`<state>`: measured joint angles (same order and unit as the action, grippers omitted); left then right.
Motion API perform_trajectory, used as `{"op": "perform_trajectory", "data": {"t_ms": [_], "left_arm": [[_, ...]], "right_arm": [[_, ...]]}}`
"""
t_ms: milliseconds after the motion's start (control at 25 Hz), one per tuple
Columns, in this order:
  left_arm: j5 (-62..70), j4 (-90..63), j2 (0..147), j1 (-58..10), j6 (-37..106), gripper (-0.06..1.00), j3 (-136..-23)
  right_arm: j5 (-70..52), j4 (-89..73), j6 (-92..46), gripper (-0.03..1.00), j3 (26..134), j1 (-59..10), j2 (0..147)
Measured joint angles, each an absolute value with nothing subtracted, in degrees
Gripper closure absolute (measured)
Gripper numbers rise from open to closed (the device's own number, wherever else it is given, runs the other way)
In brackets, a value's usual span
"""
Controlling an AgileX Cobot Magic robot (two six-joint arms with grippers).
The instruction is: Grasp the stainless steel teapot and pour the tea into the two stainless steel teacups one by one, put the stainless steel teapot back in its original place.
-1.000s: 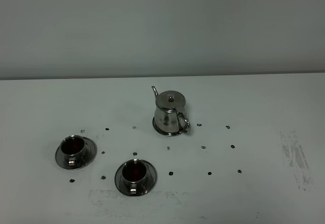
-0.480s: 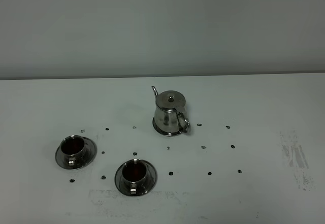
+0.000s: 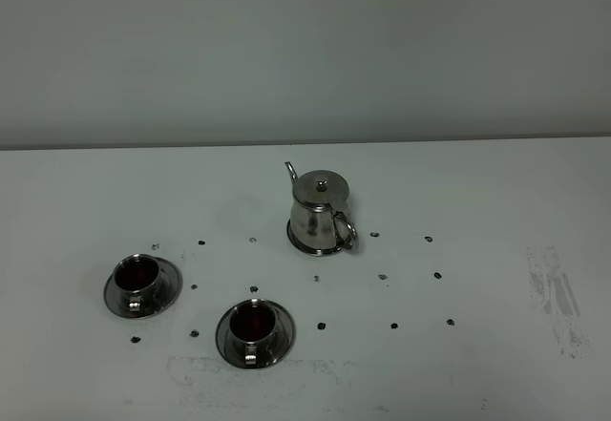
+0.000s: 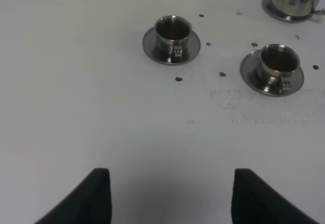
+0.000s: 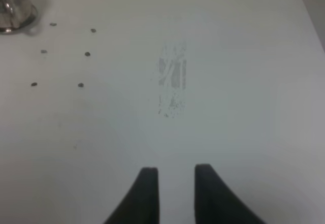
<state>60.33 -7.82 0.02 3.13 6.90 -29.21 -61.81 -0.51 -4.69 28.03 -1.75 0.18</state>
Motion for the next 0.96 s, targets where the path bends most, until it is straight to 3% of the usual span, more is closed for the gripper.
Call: {"op": "perform_trajectory", "data": {"t_ms": [960], "left_arm": [[60.3, -7.8, 0.0, 3.1, 6.8, 0.37, -29.2]], "right_arm": [[-61.8, -0.5, -4.7, 0.77, 28.0, -1.8, 0.2]]}}
